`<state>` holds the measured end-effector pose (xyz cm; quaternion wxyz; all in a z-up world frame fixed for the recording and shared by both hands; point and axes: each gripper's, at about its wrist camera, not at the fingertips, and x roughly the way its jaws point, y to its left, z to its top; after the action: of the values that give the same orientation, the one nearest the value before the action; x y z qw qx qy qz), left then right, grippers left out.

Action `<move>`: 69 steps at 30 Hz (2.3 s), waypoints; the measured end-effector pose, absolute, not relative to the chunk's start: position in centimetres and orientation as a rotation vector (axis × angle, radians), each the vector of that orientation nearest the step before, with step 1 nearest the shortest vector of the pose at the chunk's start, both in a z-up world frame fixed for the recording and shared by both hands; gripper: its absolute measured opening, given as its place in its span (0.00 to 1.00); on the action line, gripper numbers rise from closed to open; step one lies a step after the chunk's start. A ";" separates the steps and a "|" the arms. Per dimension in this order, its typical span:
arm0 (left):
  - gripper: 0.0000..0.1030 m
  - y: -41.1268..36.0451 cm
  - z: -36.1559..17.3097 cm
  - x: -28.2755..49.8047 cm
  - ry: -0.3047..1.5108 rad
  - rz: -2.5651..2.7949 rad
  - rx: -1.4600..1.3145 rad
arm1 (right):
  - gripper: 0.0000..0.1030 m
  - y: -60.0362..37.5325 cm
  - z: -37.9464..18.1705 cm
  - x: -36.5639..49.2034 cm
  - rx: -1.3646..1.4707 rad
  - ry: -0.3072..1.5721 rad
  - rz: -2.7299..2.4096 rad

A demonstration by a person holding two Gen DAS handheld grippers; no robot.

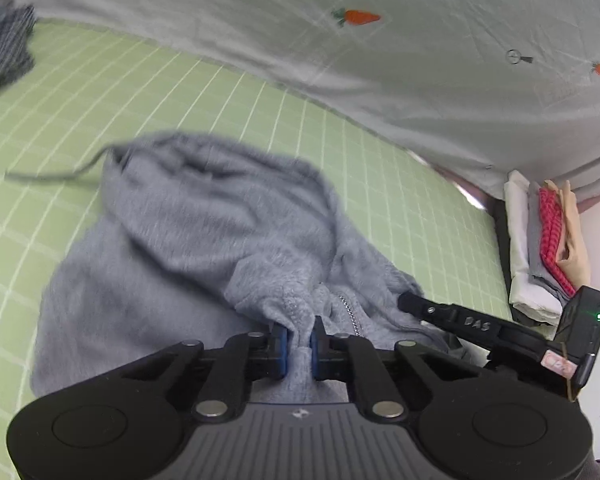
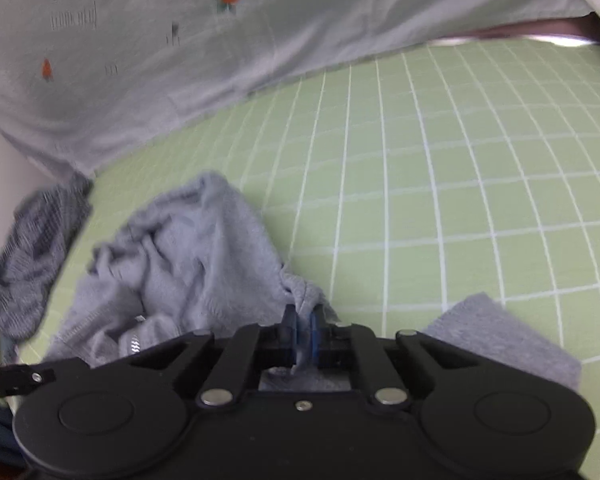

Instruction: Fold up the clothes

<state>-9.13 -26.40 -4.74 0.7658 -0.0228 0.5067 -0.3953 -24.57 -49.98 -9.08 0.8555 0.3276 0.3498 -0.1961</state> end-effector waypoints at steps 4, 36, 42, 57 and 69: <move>0.09 -30.8 -0.7 -5.4 0.938 -0.921 0.021 | 0.05 -52.5 -4.6 -23.2 0.661 0.575 -0.446; 0.29 -29.0 -8.9 -6.9 1.108 -0.732 0.021 | 0.78 -47.4 -10.6 -27.1 0.624 0.808 -0.720; 0.03 -26.9 -8.6 -6.5 1.073 -0.673 -0.017 | 0.70 -47.4 -11.4 -27.0 0.627 0.829 -0.668; 0.03 -9.2 -1.5 6.9 0.763 -0.038 -0.048 | 0.05 -53.6 -2.4 -32.2 0.292 0.670 -0.918; 0.59 -7.5 -3.8 5.1 0.830 0.012 -0.099 | 0.50 -59.2 0.1 -36.0 0.197 0.621 -1.228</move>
<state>5.12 -7.46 -3.80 0.9139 -0.0479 0.4031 0.0060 -36.03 -59.20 0.12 0.7680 0.0907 0.2859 -0.5658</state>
